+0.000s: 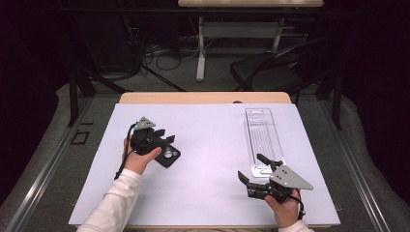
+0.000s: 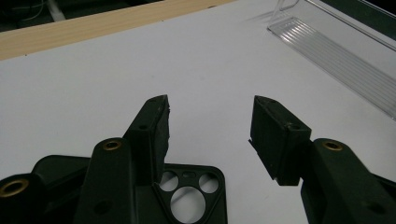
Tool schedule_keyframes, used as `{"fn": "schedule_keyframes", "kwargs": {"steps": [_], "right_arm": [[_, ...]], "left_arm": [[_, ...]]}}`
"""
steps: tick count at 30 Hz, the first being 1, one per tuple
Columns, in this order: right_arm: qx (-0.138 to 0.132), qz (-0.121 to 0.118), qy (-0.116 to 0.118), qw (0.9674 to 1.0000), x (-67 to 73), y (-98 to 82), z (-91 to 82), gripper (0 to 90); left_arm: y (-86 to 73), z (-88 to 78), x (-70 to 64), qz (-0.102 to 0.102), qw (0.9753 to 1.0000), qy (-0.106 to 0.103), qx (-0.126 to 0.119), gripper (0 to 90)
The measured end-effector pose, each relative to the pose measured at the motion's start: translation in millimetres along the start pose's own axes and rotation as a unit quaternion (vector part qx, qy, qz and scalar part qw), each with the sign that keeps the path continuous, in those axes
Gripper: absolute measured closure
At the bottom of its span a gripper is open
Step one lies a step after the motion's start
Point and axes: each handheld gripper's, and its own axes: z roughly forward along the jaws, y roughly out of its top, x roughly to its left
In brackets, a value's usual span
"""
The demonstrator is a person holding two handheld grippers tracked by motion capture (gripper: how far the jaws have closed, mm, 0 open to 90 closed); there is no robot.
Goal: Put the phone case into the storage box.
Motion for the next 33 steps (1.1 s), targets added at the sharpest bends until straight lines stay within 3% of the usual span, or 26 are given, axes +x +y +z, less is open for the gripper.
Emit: {"fn": "schedule_keyframes", "kwargs": {"steps": [7,12,25,33], "right_arm": [[0.0,0.0,0.001,1.0,-0.2,-0.2,-0.1,13.7],[0.0,-0.001,0.002,1.0,-0.5,-0.3,-0.1,13.7],[0.003,0.003,0.005,1.0,-0.6,-1.0,0.4,13.7],[0.001,0.001,0.004,1.0,-1.3,-1.2,0.6,13.7]], "left_arm": [[-0.3,15.5,5.1,-0.003,0.9999,0.012,0.011,51.9],[-0.8,26.1,8.3,-0.019,0.9996,-0.006,0.021,63.1],[-7.6,48.6,14.6,-0.041,0.9972,0.008,0.062,89.4],[-12.7,60.6,15.9,-0.039,0.9958,0.019,0.08,90.0]]}}
